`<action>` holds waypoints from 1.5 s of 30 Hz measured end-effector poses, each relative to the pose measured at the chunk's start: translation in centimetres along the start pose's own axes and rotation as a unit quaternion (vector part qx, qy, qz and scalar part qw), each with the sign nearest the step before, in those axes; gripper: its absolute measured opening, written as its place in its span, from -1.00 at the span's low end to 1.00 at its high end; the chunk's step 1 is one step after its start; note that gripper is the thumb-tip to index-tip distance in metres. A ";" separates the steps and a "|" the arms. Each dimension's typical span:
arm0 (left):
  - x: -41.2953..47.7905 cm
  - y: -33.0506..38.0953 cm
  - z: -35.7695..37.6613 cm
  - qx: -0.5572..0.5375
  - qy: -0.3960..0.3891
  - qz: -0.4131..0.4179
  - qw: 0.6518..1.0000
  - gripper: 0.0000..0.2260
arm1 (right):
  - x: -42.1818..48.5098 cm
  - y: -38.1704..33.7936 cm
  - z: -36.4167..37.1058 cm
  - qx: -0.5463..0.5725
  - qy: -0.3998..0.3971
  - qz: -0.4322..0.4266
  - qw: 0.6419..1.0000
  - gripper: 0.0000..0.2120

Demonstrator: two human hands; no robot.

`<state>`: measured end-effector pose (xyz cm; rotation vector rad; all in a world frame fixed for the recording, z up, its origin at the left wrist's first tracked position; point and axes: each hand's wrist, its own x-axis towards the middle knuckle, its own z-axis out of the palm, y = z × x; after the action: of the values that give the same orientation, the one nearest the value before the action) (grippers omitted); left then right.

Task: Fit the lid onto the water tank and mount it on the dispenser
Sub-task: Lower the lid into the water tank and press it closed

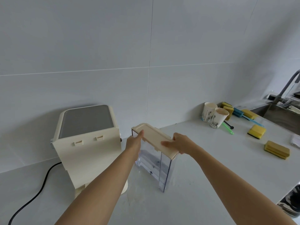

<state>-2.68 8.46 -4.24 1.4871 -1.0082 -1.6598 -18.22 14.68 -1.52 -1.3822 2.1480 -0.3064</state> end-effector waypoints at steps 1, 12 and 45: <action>0.0 0.1 0.1 0.005 0.007 0.008 1.000 -0.65 | -0.3 -0.2 0.1 -0.011 -0.012 0.000 1.000 -0.55; -0.7 0.7 0.3 0.144 -0.031 0.111 0.983 -0.87 | -2.5 -1.7 2.5 0.151 -0.112 0.032 0.982 -0.57; -4.3 0.0 0.9 0.525 -0.070 0.161 0.833 -0.15 | 3.8 -4.9 1.4 0.003 -0.022 -0.112 0.993 -0.51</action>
<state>-3.12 12.31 -2.18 1.6589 -2.3425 -0.9482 -14.84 9.25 -1.58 -1.6136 1.9574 -0.3636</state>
